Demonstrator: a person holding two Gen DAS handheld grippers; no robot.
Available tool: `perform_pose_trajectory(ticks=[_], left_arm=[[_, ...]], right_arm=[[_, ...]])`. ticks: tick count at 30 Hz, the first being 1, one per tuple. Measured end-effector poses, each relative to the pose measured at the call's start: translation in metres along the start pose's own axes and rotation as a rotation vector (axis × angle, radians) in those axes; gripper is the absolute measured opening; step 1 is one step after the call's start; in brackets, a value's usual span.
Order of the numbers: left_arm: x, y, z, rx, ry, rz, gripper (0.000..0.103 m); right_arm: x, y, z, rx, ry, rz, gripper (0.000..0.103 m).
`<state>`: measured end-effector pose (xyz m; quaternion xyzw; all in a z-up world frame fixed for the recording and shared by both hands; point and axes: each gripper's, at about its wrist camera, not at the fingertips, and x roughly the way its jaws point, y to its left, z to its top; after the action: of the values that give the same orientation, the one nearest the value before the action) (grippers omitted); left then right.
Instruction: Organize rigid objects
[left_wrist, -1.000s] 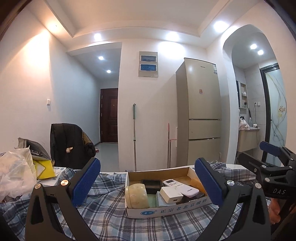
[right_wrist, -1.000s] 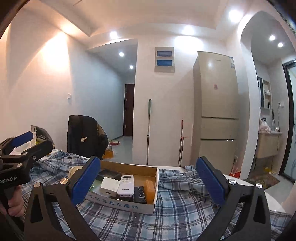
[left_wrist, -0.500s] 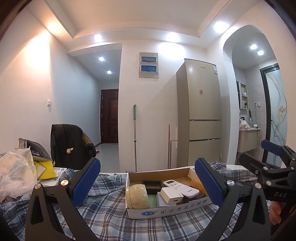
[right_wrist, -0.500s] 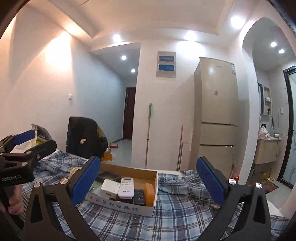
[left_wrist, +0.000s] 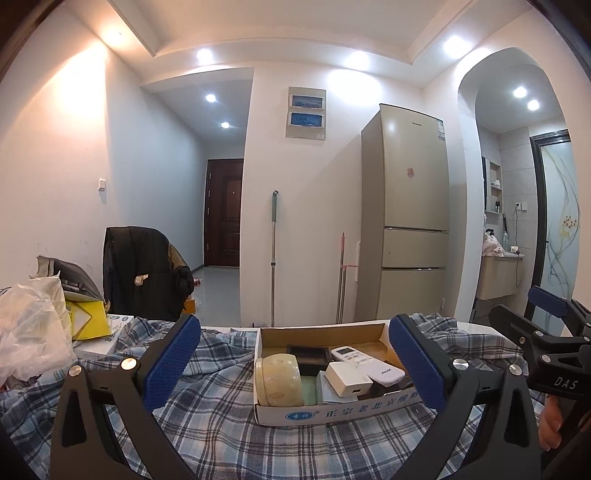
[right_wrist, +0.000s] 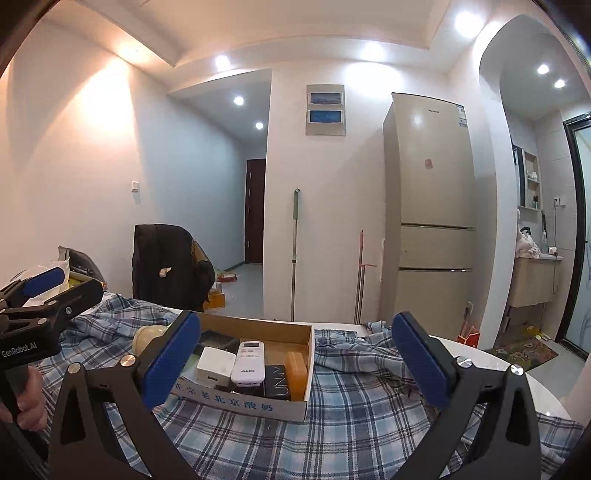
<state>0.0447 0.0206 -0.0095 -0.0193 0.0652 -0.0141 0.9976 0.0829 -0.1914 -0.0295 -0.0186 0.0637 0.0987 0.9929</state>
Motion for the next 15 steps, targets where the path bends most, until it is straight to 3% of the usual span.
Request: perform_pose_trajectory(ticks=[15], left_arm=[[0.0031, 0.0025, -0.0002, -0.004, 0.015, 0.005, 0.103]], right_arm=[[-0.0015, 0.0012, 0.0014, -0.005, -0.008, 0.0, 0.103]])
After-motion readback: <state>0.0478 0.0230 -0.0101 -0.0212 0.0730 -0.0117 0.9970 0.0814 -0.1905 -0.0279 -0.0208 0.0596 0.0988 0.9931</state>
